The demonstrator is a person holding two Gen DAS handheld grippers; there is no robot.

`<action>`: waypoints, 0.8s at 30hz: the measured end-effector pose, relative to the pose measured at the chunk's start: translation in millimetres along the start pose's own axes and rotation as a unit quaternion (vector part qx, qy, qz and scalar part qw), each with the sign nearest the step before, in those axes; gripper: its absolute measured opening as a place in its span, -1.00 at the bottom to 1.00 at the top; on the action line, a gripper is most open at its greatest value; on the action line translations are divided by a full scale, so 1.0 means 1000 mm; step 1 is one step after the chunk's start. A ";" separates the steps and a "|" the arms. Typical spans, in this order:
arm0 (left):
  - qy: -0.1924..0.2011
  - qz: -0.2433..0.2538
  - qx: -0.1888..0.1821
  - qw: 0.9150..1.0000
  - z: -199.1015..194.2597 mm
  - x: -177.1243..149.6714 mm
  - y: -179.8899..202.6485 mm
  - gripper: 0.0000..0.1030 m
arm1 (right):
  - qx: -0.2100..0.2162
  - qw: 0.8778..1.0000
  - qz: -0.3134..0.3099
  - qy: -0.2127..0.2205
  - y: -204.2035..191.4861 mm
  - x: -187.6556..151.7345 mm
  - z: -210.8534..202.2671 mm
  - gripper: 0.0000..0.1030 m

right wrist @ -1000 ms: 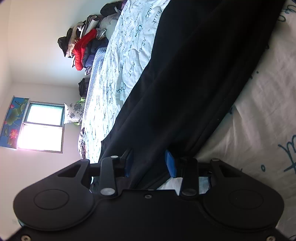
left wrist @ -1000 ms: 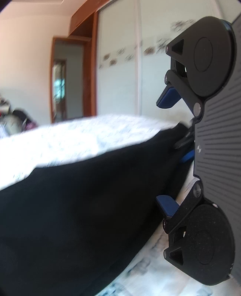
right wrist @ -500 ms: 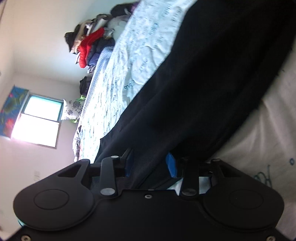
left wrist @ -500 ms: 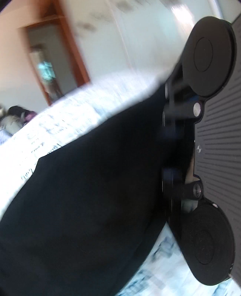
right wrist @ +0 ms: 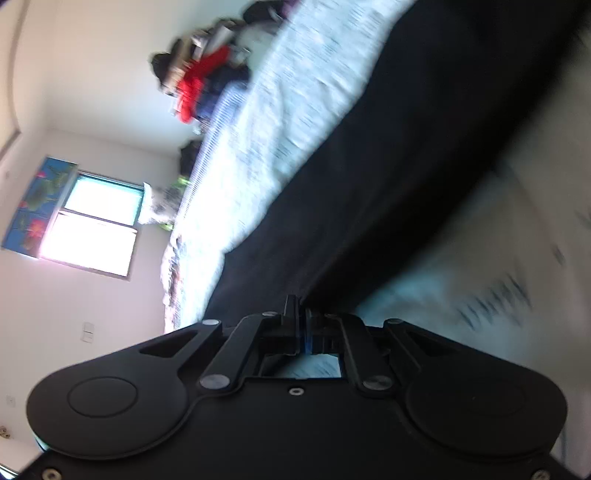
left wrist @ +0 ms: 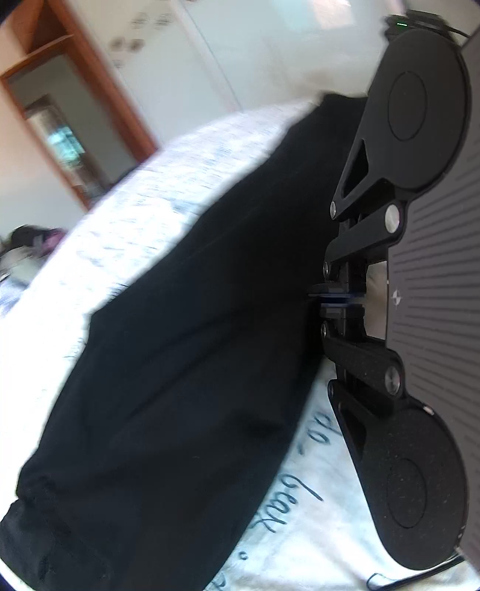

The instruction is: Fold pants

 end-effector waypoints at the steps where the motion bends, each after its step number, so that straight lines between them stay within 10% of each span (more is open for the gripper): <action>1: 0.003 0.009 0.003 1.000 0.002 -0.001 -0.002 -0.78 | 0.002 1.000 0.011 0.002 0.007 -0.004 0.003 -0.92; 4: -0.016 0.045 -0.009 0.999 -0.009 -0.002 0.006 -0.59 | 0.036 0.999 0.024 0.022 0.003 -0.003 -0.007 -0.66; 7: -0.019 0.117 -0.026 0.993 -0.033 -0.005 0.015 0.02 | 0.017 0.998 -0.029 0.050 -0.009 0.007 -0.030 0.14; 15: 0.049 0.304 0.026 0.951 -0.068 -0.011 0.025 0.08 | 0.042 0.992 -0.084 0.083 -0.024 0.050 -0.060 0.14; 21: 0.086 0.332 0.121 0.931 -0.012 0.025 0.010 0.18 | 0.113 0.993 -0.025 0.004 -0.021 0.103 0.064 0.29; 22: 0.100 0.340 0.107 0.929 -0.011 0.024 0.004 0.28 | 0.069 0.997 -0.016 -0.007 -0.009 0.111 0.082 0.20; 23: 0.112 0.354 0.101 0.923 -0.014 0.022 0.000 0.31 | 0.039 0.999 -0.010 -0.004 0.003 0.120 0.093 -0.70; 24: 0.119 0.369 0.102 0.916 -0.024 0.020 -0.004 0.32 | 0.013 1.000 -0.002 0.000 0.011 0.129 0.096 -0.97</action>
Point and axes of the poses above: each gripper's, at about its wrist camera, not at the fingertips, and z roughly the way its jaws point, y to its right, x to its top, the point moved 2 cm from there along z, roughly the way its jaws point, and after that the axes turned 12 degrees about -z, right-handed, at the moved point
